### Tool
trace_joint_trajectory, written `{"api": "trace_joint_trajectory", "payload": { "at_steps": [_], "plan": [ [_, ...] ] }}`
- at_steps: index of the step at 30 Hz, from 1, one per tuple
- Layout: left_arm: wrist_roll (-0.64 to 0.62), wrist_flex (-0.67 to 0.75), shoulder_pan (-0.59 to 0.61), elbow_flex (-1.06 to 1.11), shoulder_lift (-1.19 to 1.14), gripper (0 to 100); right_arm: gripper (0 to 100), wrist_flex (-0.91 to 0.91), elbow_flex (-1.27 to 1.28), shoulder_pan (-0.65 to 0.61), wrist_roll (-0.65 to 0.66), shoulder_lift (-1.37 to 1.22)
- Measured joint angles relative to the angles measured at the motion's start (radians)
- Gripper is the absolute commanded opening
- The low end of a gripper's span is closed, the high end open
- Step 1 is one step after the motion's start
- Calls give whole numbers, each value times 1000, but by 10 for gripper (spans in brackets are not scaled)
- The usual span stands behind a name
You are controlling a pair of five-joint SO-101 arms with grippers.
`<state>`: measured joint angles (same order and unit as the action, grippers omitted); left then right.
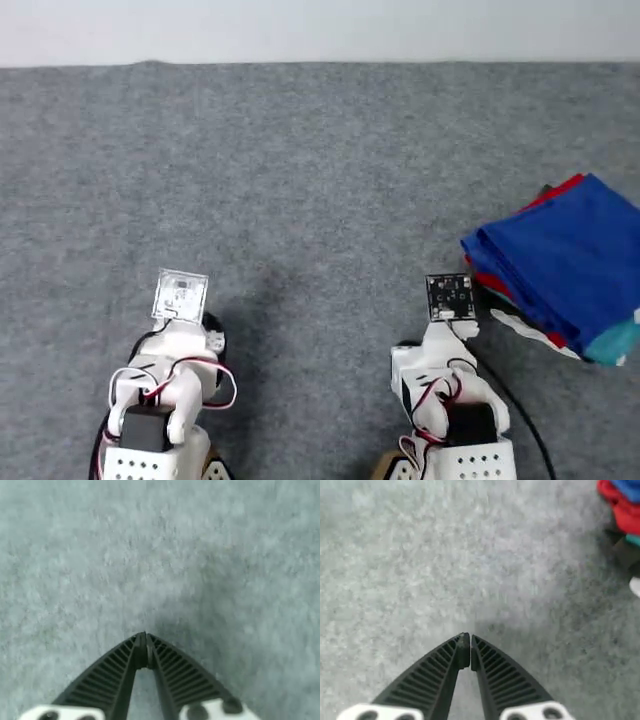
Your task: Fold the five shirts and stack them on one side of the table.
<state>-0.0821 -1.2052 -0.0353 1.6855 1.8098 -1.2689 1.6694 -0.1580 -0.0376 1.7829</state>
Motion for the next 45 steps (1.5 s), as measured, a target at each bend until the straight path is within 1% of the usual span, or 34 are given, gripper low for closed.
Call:
{"api": "trace_joint_trajectory", "payload": {
  "at_steps": [5,12,16,19,45],
  "plan": [
    [0,-21,2,0,0,6,9,-25,0,68,44,0],
    [0,-46,150,0,0,6,9,-25,0,222,46,0],
    [0,-51,173,0,0,6,9,-25,0,334,46,0],
    [0,-51,176,0,0,6,9,-25,0,382,46,0],
    [-15,-51,181,0,0,6,9,-25,0,397,46,0]
  ]
}}
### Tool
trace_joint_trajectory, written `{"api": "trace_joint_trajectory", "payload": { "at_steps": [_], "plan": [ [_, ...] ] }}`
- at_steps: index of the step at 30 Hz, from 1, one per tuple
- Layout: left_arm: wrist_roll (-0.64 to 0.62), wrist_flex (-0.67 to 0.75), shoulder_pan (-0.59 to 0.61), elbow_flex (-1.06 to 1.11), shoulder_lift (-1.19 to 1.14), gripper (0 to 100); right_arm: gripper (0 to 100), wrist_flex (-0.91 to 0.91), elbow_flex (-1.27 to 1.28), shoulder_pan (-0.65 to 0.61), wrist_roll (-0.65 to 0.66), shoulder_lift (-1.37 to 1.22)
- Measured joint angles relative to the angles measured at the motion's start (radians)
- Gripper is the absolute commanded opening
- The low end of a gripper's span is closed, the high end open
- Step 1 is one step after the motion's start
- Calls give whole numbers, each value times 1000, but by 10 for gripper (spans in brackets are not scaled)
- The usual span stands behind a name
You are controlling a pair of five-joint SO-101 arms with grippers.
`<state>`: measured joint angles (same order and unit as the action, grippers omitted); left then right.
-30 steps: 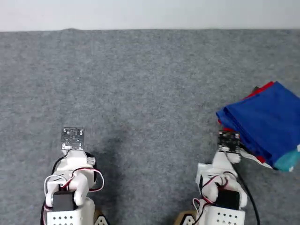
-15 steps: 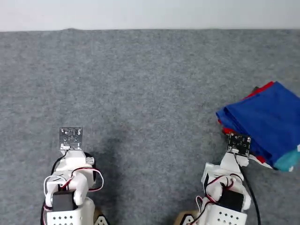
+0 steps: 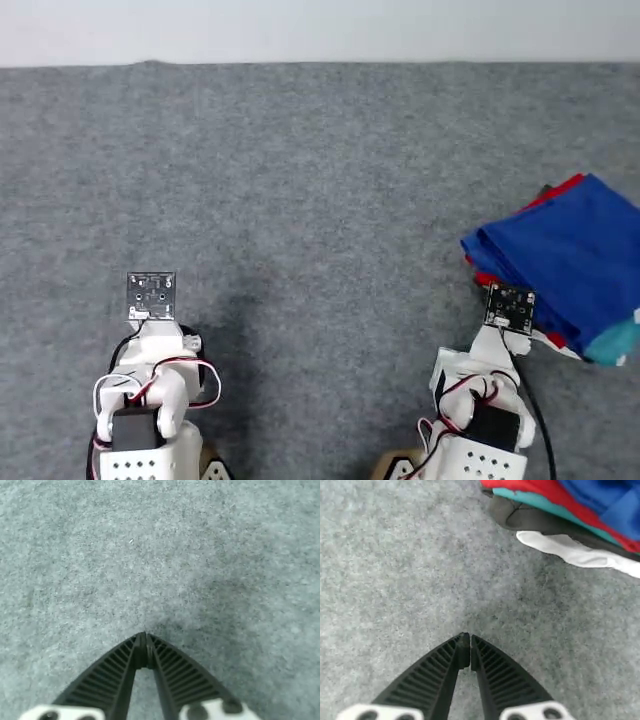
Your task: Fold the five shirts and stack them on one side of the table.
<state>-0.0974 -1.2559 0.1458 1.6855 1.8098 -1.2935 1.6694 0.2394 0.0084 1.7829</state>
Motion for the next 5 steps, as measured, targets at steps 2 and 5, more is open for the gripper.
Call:
{"api": "trace_joint_trajectory", "payload": {
  "at_steps": [2,5],
  "plan": [
    [0,0,0,0,0,6,9,0,0,2,0,0],
    [0,0,0,0,0,6,9,0,0,2,0,0]
  ]
}}
